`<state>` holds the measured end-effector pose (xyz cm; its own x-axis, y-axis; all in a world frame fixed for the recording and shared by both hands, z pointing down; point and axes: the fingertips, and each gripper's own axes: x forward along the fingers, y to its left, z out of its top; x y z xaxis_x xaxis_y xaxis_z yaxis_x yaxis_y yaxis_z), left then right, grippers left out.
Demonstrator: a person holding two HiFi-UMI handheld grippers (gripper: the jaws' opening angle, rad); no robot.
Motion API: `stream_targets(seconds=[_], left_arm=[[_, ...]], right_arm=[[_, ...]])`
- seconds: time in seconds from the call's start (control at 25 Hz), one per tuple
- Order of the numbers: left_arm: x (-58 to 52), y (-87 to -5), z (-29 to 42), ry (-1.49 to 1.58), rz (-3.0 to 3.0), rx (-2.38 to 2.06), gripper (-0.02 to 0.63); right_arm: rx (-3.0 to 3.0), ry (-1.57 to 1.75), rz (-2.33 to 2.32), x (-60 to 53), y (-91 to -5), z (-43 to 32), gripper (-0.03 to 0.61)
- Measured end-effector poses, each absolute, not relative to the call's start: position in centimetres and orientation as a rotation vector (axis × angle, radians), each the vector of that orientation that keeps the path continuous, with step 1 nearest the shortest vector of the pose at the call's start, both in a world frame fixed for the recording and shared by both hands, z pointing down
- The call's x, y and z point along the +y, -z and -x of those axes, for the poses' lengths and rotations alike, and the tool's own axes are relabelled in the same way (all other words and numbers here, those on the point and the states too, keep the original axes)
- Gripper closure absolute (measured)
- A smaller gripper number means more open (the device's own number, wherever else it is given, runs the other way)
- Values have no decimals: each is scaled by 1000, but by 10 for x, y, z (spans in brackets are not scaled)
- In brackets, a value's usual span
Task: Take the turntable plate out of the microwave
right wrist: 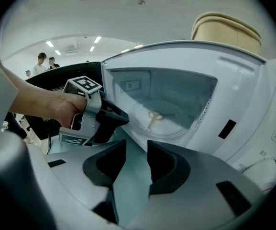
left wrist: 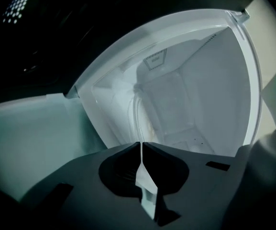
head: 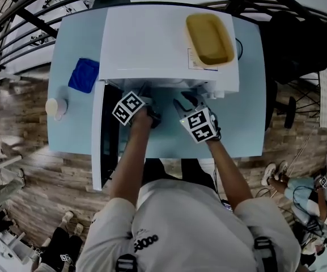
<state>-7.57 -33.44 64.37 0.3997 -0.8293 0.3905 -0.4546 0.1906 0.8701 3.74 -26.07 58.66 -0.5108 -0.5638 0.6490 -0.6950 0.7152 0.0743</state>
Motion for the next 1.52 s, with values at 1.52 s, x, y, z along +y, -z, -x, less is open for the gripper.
stream_targets(seconds=[1.52], left_arm=[[-357, -633, 73, 532, -1420, -1173, 513]], right_arm=[[-2243, -278, -1031, -281, -612, -11, 448]])
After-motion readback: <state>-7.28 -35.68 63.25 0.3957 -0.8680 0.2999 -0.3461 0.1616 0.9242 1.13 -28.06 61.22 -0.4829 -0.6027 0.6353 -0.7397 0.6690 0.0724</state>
